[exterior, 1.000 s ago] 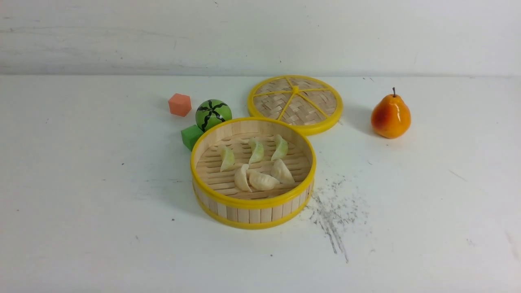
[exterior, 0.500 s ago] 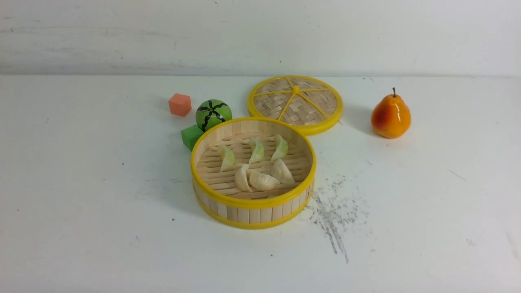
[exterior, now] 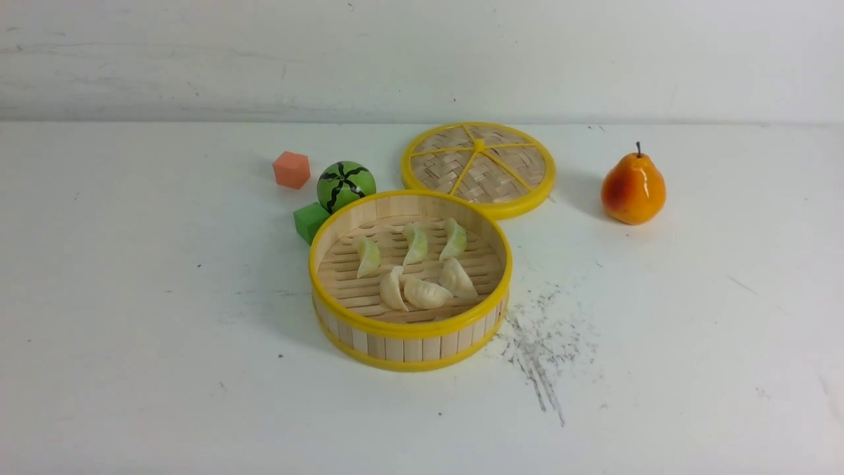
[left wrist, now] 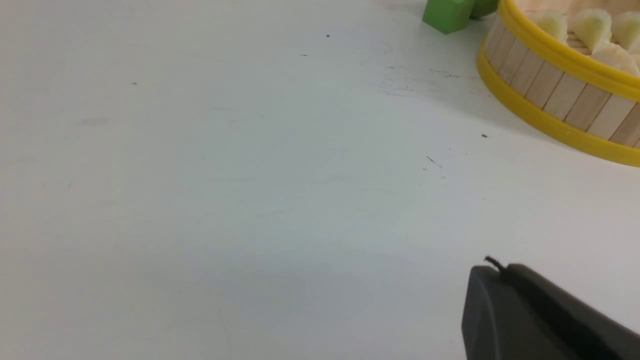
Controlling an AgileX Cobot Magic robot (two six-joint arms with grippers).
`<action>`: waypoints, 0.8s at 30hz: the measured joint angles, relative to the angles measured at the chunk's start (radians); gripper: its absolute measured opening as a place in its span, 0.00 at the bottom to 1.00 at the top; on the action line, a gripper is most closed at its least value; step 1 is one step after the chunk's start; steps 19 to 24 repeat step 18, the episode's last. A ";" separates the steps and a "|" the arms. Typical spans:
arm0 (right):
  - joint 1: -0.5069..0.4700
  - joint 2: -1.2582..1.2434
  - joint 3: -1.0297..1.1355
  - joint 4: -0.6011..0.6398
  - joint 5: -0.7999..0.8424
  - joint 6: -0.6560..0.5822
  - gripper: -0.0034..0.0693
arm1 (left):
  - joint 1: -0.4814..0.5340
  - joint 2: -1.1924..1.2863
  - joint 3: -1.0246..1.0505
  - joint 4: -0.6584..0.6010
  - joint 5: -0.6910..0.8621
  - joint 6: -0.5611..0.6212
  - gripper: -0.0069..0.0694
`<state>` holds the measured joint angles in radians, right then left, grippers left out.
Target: Put the dumplings into the steamer on the white table.
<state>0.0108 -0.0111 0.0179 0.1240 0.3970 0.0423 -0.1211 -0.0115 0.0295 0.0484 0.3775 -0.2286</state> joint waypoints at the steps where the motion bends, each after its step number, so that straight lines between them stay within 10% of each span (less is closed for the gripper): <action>1: 0.000 0.000 0.000 0.000 0.000 0.000 0.24 | 0.000 0.000 0.000 0.000 0.000 0.000 0.08; 24: 0.000 0.000 0.000 0.000 0.000 0.000 0.27 | 0.000 0.000 0.000 0.000 0.002 0.000 0.09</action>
